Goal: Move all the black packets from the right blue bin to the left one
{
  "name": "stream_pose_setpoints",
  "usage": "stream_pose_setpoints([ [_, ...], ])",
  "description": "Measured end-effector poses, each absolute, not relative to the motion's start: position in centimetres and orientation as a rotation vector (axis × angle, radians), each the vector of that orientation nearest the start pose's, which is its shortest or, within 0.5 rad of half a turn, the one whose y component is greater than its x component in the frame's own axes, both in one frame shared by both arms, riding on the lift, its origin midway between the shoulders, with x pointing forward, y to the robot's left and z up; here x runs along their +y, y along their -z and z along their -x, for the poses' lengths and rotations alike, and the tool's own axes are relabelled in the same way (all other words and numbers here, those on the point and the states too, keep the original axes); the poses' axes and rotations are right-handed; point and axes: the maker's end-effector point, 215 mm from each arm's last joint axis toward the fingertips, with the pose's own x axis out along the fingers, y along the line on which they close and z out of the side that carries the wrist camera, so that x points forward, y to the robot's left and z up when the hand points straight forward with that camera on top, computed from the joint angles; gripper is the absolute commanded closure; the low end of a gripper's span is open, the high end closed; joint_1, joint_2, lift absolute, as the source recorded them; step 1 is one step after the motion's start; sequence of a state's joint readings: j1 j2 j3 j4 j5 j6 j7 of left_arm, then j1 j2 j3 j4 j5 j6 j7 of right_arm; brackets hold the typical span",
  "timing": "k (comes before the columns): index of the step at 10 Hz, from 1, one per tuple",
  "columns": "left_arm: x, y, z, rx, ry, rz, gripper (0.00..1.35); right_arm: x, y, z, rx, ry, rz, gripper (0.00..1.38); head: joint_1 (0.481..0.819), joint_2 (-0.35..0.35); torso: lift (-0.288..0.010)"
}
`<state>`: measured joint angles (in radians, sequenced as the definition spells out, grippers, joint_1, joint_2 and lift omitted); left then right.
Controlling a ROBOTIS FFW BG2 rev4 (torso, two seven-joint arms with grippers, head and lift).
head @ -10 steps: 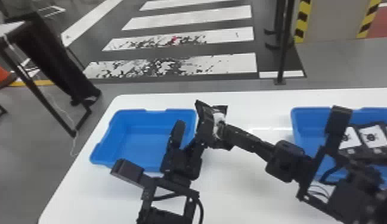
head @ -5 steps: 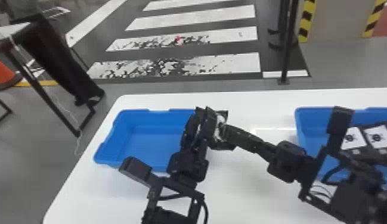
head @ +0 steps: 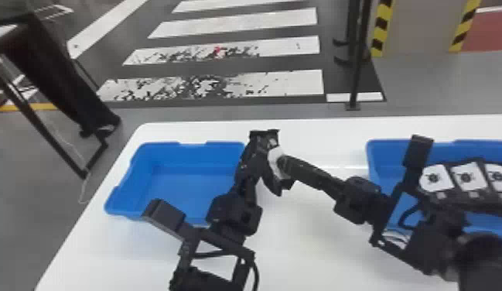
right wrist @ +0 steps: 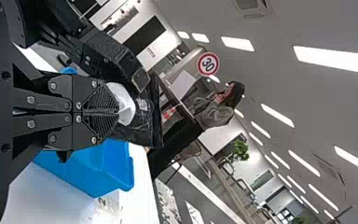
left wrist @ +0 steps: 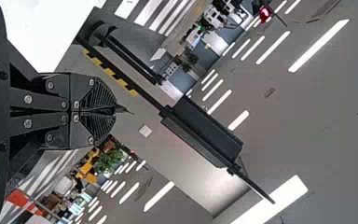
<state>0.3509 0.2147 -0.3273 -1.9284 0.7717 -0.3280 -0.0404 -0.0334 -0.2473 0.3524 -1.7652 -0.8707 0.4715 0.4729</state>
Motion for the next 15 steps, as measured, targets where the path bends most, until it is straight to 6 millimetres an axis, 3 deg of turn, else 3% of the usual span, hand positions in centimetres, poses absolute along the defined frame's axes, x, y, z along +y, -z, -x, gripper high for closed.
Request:
stream_pose_setpoints([
  [1, 13.5, 27.2, -45.9, -0.162, 0.272, 0.732, 1.21, 3.7, 31.5, -46.8, 0.318, -1.004, -0.632, 1.12, 0.695, 0.205, -0.168],
  [2, 13.7, 27.1, -45.9, -0.168, 0.27, 0.738, 1.21, 3.5, 31.6, -47.2, 0.311, -0.996, -0.63, 0.93, 0.695, 0.204, -0.168],
  [4, 14.6, 26.8, -46.1, -0.184, 0.254, 0.738, 1.21, 2.9, 31.0, -48.0, 0.266, -0.979, -0.642, 0.15, 0.695, 0.205, -0.168],
  [5, 16.0, 26.7, -46.5, -0.2, 0.226, 0.714, 1.21, 2.7, 30.8, -48.3, 0.25, -0.976, -0.649, 0.07, 0.695, 0.209, -0.168],
  [6, 18.9, 27.0, -47.2, -0.224, 0.17, 0.635, 1.21, 2.4, 30.8, -48.3, 0.241, -0.97, -0.668, 0.13, 0.695, 0.235, -0.168],
  [8, 26.9, 28.6, -49.4, -0.261, 0.014, 0.344, 1.21, 0.9, 31.3, -48.6, 0.231, -0.937, -0.695, 0.13, 0.695, 0.303, -0.168],
  [9, 29.4, 29.7, -49.8, -0.253, -0.045, 0.271, 0.89, -0.2, 31.5, -48.9, 0.225, -0.915, -0.689, 0.13, 0.695, 0.318, -0.168],
  [10, 30.3, 30.4, -49.9, -0.242, -0.069, 0.263, 0.32, -1.9, 31.8, -49.4, 0.213, -0.879, -0.652, 0.13, 0.695, 0.315, -0.168],
  [11, 30.5, 30.5, -49.6, -0.245, -0.073, 0.269, 0.05, -4.7, 32.4, -50.4, 0.199, -0.82, -0.577, 0.13, 0.695, 0.289, -0.168],
  [13, 29.5, 30.0, -49.0, -0.275, -0.058, 0.279, 0.18, -11.7, 34.3, -51.7, 0.243, -0.622, -0.379, 0.13, 0.695, 0.221, -0.168],
  [15, 28.4, 28.9, -48.0, -0.321, -0.042, 0.289, 0.2, -17.7, 35.1, -50.8, 0.322, -0.426, -0.182, 0.13, 0.695, 0.128, -0.168],
])
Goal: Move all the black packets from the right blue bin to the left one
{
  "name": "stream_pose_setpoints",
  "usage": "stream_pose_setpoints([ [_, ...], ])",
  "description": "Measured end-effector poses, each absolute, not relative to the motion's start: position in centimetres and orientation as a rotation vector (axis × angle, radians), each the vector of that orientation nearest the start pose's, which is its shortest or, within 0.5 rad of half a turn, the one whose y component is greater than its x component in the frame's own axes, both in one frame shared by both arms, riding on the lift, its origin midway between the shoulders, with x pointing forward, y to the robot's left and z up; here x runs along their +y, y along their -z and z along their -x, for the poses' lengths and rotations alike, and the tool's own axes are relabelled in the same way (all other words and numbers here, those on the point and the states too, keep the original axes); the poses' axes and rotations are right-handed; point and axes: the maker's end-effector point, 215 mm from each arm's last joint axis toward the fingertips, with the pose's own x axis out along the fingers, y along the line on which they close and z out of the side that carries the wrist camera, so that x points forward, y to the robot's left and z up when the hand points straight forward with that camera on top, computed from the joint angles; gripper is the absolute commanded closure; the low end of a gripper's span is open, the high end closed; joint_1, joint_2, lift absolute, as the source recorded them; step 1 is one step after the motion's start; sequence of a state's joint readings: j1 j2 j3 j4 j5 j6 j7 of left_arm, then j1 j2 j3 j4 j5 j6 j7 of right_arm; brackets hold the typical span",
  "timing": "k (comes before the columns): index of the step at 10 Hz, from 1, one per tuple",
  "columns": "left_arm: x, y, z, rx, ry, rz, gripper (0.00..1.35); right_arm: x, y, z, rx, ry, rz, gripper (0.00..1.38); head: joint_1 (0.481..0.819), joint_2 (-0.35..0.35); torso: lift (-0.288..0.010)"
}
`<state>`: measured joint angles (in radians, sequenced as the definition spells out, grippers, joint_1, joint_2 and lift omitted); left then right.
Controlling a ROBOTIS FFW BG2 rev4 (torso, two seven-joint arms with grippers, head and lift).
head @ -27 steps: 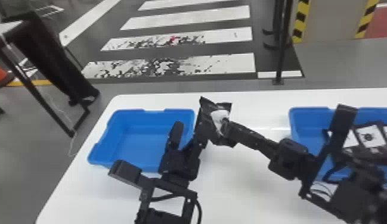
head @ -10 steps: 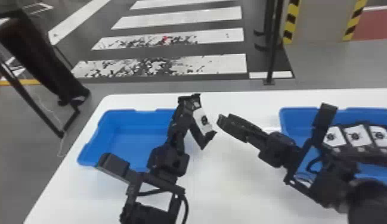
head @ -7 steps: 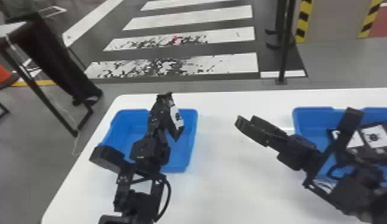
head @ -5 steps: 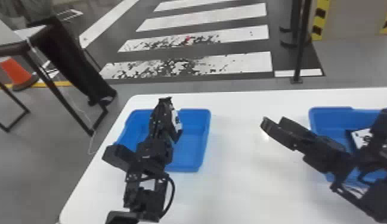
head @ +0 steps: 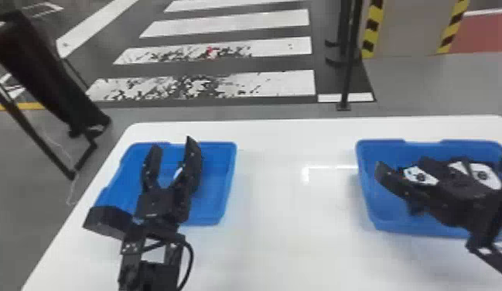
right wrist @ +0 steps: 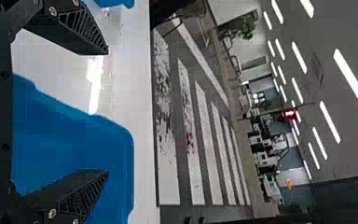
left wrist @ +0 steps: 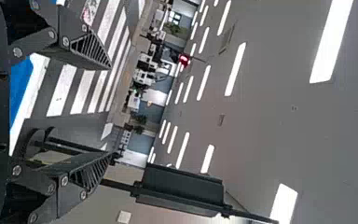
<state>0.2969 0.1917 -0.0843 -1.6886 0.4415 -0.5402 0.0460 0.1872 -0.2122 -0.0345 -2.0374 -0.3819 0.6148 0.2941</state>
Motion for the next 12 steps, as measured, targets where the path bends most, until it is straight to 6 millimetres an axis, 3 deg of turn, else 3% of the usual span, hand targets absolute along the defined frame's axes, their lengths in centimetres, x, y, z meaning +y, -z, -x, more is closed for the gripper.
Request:
stream_pose_setpoints([
  [3, 28.0, 28.2, -46.9, -0.36, -0.039, 0.299, 0.22, -22.2, 36.9, -50.6, 0.408, -0.249, -0.048, 0.13, 0.695, 0.074, -0.168],
  [6, 28.0, 28.2, -46.5, -0.368, -0.043, 0.322, 0.22, -25.0, 39.1, -52.5, 0.466, -0.174, 0.013, 0.13, 0.695, 0.034, -0.168],
  [12, 28.0, 28.1, -46.4, -0.373, -0.042, 0.324, 0.22, -24.7, 42.5, -52.8, 0.555, -0.177, 0.032, 0.19, 0.695, 0.038, -0.168],
])
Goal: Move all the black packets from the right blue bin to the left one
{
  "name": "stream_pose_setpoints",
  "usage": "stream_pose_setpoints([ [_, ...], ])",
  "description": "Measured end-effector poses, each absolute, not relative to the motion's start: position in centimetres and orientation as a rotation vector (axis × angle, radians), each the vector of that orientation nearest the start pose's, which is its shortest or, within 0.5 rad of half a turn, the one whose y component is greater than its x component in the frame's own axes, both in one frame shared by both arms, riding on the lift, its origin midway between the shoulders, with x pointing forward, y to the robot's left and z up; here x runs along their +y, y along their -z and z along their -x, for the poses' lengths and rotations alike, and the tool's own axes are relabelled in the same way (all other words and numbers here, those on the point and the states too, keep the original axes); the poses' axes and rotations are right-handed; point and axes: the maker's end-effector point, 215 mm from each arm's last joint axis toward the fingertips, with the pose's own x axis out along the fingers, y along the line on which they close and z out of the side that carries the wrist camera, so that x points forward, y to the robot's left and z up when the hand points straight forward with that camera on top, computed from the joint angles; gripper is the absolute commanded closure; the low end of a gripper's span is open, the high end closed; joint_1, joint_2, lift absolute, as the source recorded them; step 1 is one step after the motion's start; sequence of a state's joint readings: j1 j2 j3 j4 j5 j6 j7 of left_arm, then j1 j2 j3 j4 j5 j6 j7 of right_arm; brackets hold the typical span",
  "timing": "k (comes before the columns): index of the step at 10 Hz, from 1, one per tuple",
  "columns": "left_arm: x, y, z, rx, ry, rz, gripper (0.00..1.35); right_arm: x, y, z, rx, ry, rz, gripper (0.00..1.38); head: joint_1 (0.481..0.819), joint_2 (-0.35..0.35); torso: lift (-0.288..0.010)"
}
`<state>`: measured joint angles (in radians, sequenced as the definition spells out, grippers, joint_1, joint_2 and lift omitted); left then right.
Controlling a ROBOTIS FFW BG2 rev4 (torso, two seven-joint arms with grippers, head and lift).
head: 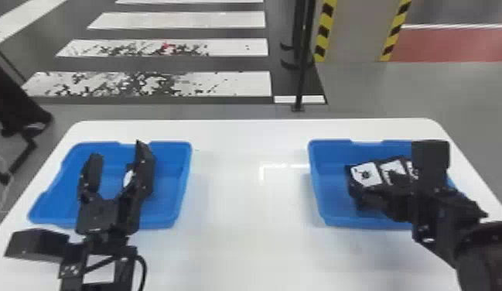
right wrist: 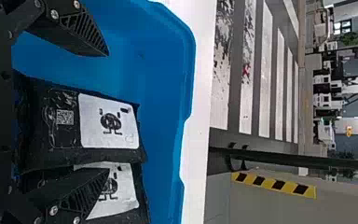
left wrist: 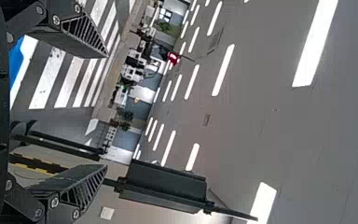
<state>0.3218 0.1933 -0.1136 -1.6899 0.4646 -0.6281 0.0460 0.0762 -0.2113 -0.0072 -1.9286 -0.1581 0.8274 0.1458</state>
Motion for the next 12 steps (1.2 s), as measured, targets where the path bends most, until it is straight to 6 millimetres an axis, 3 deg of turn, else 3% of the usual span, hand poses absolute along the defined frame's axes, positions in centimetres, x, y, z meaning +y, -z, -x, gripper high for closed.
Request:
stream_pose_setpoints([
  [2, 28.1, 28.1, -46.4, -0.373, -0.044, 0.326, 0.22, -24.8, 43.6, -52.2, 0.593, -0.172, 0.032, 0.47, 0.695, 0.037, -0.168],
  [5, 28.3, 28.2, -46.3, -0.373, -0.049, 0.329, 0.22, -25.5, 45.1, -51.3, 0.652, -0.153, 0.03, 0.74, 0.695, 0.033, -0.168],
  [7, 28.4, 28.3, -46.2, -0.371, -0.051, 0.332, 0.22, -25.3, 45.9, -51.1, 0.674, -0.16, 0.007, 1.1, 0.695, 0.035, -0.168],
  [10, 28.5, 28.7, -46.0, -0.363, -0.057, 0.34, 0.22, -24.5, 45.2, -51.5, 0.62, -0.178, -0.043, 1.12, 0.695, 0.045, -0.168],
  [12, 28.5, 28.6, -45.9, -0.37, -0.06, 0.349, 0.22, -23.6, 43.0, -51.6, 0.55, -0.213, -0.101, 1.12, 0.695, 0.05, -0.168],
])
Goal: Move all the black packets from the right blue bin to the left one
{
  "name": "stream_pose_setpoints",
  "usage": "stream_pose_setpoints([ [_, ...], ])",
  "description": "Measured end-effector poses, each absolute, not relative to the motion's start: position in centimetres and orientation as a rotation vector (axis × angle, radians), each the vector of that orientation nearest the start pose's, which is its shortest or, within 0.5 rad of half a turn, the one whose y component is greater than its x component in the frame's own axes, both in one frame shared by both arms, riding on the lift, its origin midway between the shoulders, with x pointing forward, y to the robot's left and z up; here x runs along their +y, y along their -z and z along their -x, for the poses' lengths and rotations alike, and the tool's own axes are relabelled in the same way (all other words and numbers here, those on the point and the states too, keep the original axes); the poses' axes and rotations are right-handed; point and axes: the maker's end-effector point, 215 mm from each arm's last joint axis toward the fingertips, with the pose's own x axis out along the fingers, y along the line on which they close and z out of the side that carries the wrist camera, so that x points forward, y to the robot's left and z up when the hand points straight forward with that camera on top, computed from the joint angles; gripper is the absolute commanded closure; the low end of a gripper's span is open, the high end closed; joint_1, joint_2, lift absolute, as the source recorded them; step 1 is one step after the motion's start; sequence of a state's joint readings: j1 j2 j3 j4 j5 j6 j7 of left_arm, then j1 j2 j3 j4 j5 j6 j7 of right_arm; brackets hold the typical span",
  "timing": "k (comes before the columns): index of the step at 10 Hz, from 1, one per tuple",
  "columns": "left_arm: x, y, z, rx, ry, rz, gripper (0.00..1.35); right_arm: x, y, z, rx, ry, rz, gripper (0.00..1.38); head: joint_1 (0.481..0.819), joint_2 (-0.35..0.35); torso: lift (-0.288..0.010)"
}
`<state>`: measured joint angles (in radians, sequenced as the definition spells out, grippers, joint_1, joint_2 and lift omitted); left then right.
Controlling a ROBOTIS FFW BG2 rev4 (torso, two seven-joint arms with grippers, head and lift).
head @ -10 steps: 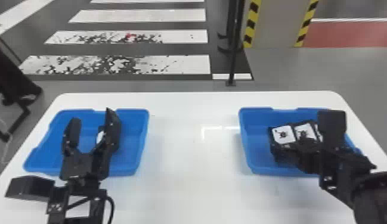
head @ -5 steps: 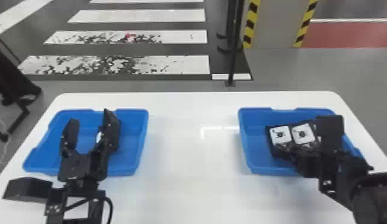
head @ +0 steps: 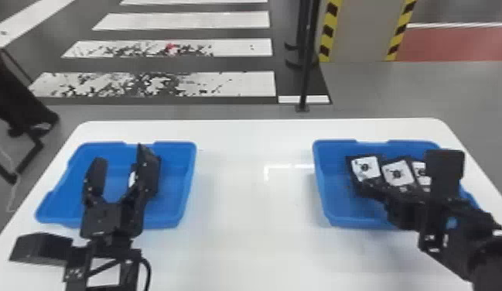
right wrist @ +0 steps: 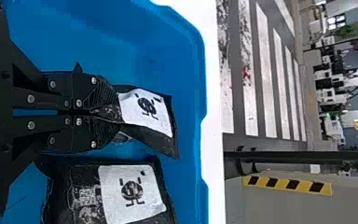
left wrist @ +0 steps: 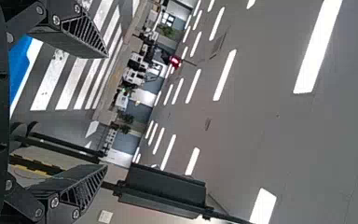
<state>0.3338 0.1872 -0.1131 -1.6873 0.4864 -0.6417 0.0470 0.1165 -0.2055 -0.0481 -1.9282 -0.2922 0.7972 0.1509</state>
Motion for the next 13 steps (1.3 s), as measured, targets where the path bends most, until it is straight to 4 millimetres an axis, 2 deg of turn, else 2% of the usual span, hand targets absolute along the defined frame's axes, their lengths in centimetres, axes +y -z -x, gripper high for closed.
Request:
stream_pose_setpoints([
  [2, 28.5, 27.9, -45.5, -0.4, -0.069, 0.377, 0.22, -19.4, 39.9, -51.5, 0.468, -0.38, -0.26, 1.12, 0.695, 0.098, -0.168],
  [3, 28.0, 27.7, -45.3, -0.407, -0.065, 0.406, 0.22, -16.6, 37.5, -51.1, 0.423, -0.485, -0.318, 1.12, 0.695, 0.128, -0.168],
  [5, 25.1, 27.0, -45.8, -0.393, -0.01, 0.501, 0.22, -8.9, 32.6, -50.2, 0.344, -0.733, -0.377, 1.12, 0.695, 0.176, -0.168],
  [6, 22.8, 26.7, -46.2, -0.368, 0.035, 0.578, 0.22, -5.3, 31.4, -49.3, 0.336, -0.846, -0.431, 1.12, 0.695, 0.198, -0.168],
  [7, 20.1, 27.1, -46.7, -0.324, 0.089, 0.687, 0.22, -2.4, 31.0, -48.4, 0.345, -0.936, -0.49, 1.12, 0.695, 0.206, -0.168],
  [9, 16.1, 28.2, -47.4, -0.223, 0.19, 0.781, 0.22, 0.9, 30.8, -47.2, 0.361, -1.019, -0.523, 1.12, 0.695, 0.199, -0.168],
  [11, 14.4, 28.8, -47.9, -0.158, 0.25, 0.782, 0.22, 2.7, 30.7, -46.2, 0.372, -1.068, -0.537, 1.12, 0.695, 0.2, -0.168],
  [13, 13.6, 28.5, -48.2, -0.139, 0.29, 0.723, 0.22, 5.2, 30.6, -44.4, 0.395, -1.132, -0.558, 1.12, 0.695, 0.219, -0.168],
])
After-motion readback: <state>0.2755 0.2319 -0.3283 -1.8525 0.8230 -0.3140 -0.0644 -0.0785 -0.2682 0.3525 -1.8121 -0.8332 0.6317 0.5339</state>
